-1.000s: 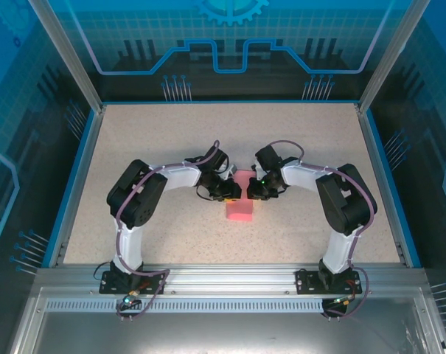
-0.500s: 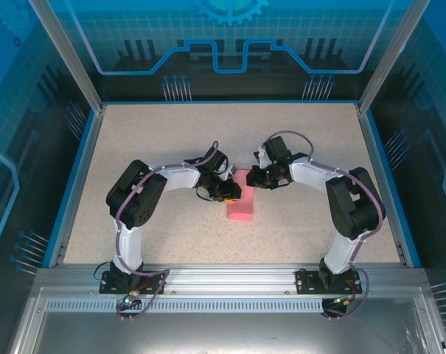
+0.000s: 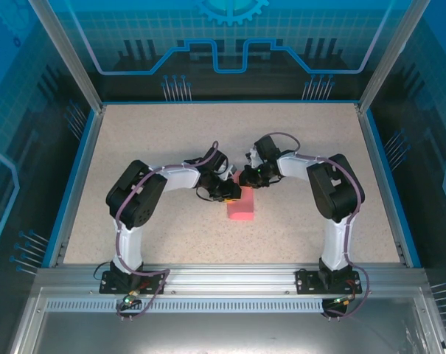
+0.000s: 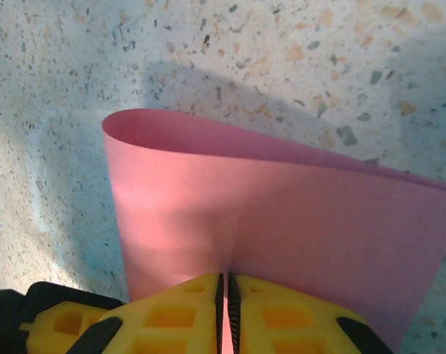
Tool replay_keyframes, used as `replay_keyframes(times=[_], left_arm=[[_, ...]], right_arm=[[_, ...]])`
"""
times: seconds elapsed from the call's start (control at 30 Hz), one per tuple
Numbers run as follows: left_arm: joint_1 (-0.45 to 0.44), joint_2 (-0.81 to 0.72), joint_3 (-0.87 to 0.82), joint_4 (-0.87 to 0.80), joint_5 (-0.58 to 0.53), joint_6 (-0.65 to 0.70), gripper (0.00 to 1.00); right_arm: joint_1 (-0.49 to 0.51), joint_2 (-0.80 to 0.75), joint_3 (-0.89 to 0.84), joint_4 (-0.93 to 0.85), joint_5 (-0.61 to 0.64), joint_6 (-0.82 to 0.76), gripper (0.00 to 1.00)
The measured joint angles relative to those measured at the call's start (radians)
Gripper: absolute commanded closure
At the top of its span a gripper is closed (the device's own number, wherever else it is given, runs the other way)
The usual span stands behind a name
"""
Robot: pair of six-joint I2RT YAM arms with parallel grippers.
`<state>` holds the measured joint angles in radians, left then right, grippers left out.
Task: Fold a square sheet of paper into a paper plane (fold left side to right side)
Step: Hold the square sheet of paper at the center of the table, then first fold the square sheet of paper in half at the center of the table.
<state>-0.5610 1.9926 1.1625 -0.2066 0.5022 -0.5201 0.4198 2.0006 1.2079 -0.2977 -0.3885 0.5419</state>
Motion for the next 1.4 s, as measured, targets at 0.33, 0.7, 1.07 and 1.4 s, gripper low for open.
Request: replay_keyframes(times=[0.33, 0.7, 1.07, 1.4], left_arm=[[-0.031, -0.093, -0.136, 0.055, -0.001, 0.053, 0.72], [-0.097, -0.177, -0.256, 0.098, -0.008, 0.058, 0.72], [-0.130, -0.257, -0.357, 0.129, -0.008, 0.048, 0.69], [-0.051, -0.341, -0.304, 0.031, 0.047, 0.048, 0.66]], right_arm=[[0.000, 0.009, 0.018, -0.042, 0.002, 0.005, 0.86], [0.000, 0.009, 0.019, -0.063, -0.014, 0.005, 0.86], [0.000, 0.009, 0.019, -0.068, -0.017, 0.004, 0.86], [0.000, 0.009, 0.021, -0.069, -0.017, 0.000, 0.86]])
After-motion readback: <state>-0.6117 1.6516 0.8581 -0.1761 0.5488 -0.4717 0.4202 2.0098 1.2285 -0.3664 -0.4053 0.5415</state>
